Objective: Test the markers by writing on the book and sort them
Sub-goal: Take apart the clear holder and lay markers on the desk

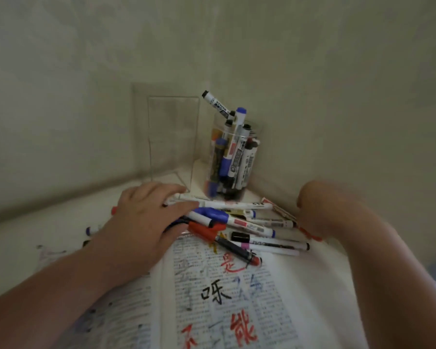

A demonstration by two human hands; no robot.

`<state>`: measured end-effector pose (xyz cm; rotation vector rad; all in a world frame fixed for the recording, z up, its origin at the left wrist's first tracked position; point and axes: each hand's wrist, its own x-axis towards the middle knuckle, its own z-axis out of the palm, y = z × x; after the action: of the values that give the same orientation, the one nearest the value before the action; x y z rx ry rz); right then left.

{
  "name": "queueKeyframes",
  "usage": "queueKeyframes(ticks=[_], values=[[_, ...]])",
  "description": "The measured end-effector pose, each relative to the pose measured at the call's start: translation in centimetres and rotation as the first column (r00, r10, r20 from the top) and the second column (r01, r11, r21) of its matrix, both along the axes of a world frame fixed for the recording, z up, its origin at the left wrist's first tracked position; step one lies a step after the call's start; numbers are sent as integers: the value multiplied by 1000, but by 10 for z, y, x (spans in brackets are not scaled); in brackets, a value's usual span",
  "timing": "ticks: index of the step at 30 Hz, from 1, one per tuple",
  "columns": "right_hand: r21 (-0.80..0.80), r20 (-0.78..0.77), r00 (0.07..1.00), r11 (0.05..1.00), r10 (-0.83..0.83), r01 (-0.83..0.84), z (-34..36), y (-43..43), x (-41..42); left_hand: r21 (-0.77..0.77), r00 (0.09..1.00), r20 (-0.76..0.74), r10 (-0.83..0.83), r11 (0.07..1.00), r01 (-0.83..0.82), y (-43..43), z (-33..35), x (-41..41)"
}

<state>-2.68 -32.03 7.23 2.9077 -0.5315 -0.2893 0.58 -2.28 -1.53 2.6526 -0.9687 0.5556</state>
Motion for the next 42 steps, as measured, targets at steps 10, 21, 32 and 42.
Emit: queueKeyframes(ticks=[10, 21, 32, 42], values=[[22, 120, 991, 998, -61, 58, -23, -2, -2, 173, 987, -100, -123, 975, 139, -15, 8, -15], [400, 411, 911, 902, -17, -164, 51, 33, -38, -229, 990, -137, 27, 972, -58, -8, 21, -22], [815, 529, 848, 277, 1, -509, 18, 85, 12, -529, 913, -267, 310, 744, -408, 14, 130, 66], [822, 552, 834, 169, -7, -544, -39, 92, 28, -556, 854, -454, 256, 667, -496, -5, 132, 83]])
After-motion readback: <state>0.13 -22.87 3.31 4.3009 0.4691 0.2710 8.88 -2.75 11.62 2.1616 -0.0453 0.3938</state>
